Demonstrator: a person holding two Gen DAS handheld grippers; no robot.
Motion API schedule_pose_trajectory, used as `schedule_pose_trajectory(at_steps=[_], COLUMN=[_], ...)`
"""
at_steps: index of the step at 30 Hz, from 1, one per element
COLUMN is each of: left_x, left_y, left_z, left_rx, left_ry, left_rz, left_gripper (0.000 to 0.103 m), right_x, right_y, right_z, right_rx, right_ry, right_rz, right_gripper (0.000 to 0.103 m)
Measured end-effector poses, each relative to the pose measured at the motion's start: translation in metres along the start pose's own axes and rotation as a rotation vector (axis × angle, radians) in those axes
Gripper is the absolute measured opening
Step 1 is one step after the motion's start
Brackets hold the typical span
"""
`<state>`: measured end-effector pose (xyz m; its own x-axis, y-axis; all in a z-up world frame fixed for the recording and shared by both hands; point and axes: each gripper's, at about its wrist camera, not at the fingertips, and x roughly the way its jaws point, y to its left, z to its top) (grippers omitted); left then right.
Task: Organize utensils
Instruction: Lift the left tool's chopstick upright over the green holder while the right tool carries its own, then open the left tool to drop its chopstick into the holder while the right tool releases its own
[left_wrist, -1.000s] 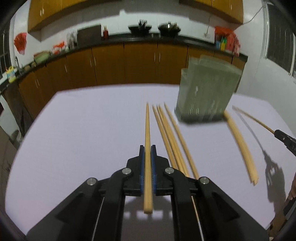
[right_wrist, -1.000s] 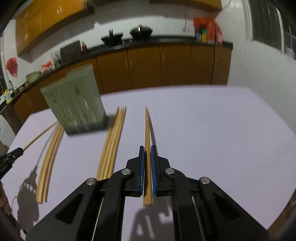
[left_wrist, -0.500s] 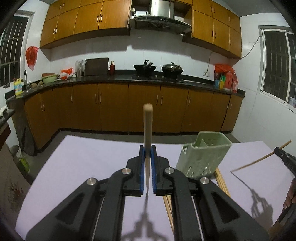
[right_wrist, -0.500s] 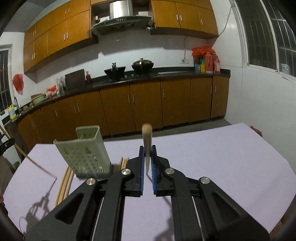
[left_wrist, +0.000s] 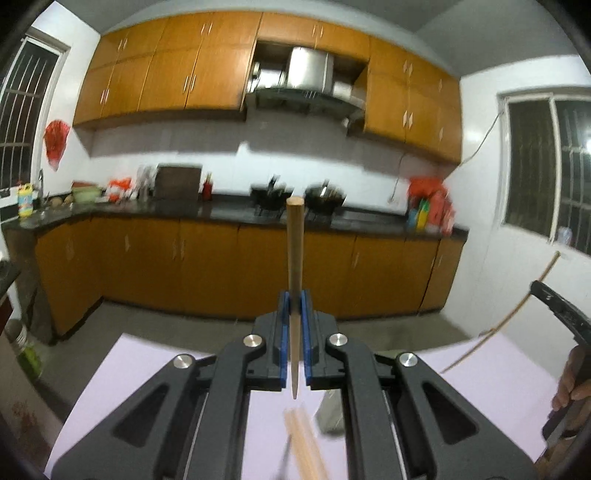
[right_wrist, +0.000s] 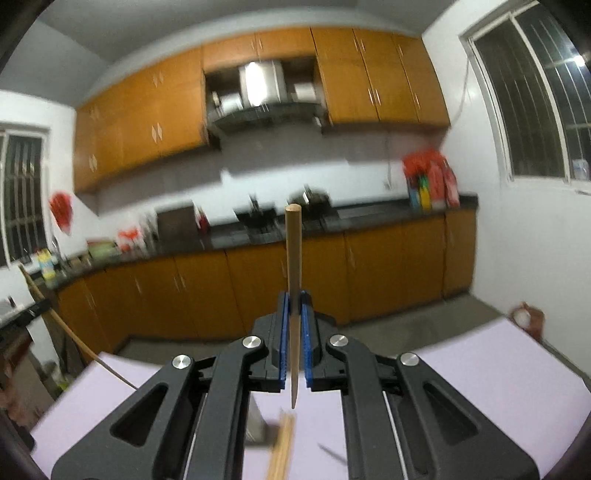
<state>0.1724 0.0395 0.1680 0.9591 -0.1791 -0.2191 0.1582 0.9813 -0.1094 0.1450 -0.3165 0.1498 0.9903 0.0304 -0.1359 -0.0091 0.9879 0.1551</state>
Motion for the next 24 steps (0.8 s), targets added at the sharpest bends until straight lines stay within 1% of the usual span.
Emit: schedule_pose_trajectory(at_steps=[1, 2, 4, 6, 8, 11, 13, 15, 19, 22, 23, 24], left_x=[-0.004, -0.005, -0.006, -0.004, 0.003, 0.023, 0.037, 0.05, 0.073, 0.08, 0.08, 0.08], left_y=[-0.006, -0.009, -0.02, -0.032, -0.041, -0.052, -0.057, -0.06, -0.061, -0.059, -0.057, -0.055], left_z=[0.01, 0.015, 0.024, 0.026, 0.023, 0.008, -0.007, -0.019, -0.038, -0.044, -0.046, -0.047], left_rx=[-0.006, -0.01, -0.024, -0.024, -0.022, -0.029, -0.013, -0.012, -0.021, -0.027, -0.03, -0.034], left_ry=[-0.032, -0.046, -0.07, -0.073, -0.064, -0.033, -0.016, 0.013, 0.074, 0.103, 0.105, 0.106], left_rz=[-0.019, -0.03, -0.068, -0.098, -0.114, -0.138, -0.13, -0.13, -0.128, -0.117, -0.113, -0.113], left_gripper=[0.007, 0.007, 0.007, 0.007, 0.007, 0.007, 0.007, 0.007, 0.007, 0.008, 0.01, 0.013], right_x=[-0.002, -0.004, -0.004, -0.002, 0.006, 0.025, 0.033, 0.047, 0.058, 0.059, 0.058, 0.058], right_y=[0.004, 0.011, 0.021, 0.029, 0.038, 0.043, 0.048, 0.047, 0.047, 0.048, 0.049, 0.049], right_z=[0.006, 0.017, 0.023, 0.019, 0.009, -0.011, -0.02, -0.033, -0.048, -0.052, -0.051, -0.052], right_rx=[0.003, 0.009, 0.012, 0.008, -0.005, -0.011, -0.016, -0.014, -0.004, 0.002, 0.007, 0.009], right_ry=[-0.022, -0.06, -0.081, -0.074, -0.05, 0.006, 0.034, 0.083, 0.155, 0.192, 0.197, 0.201], right_rz=[0.015, 0.045, 0.083, 0.114, 0.137, 0.157, 0.151, 0.143, 0.14, 0.143, 0.146, 0.148], right_gripper=[0.007, 0.007, 0.007, 0.007, 0.007, 0.007, 0.007, 0.007, 0.007, 0.008, 0.008, 0.012])
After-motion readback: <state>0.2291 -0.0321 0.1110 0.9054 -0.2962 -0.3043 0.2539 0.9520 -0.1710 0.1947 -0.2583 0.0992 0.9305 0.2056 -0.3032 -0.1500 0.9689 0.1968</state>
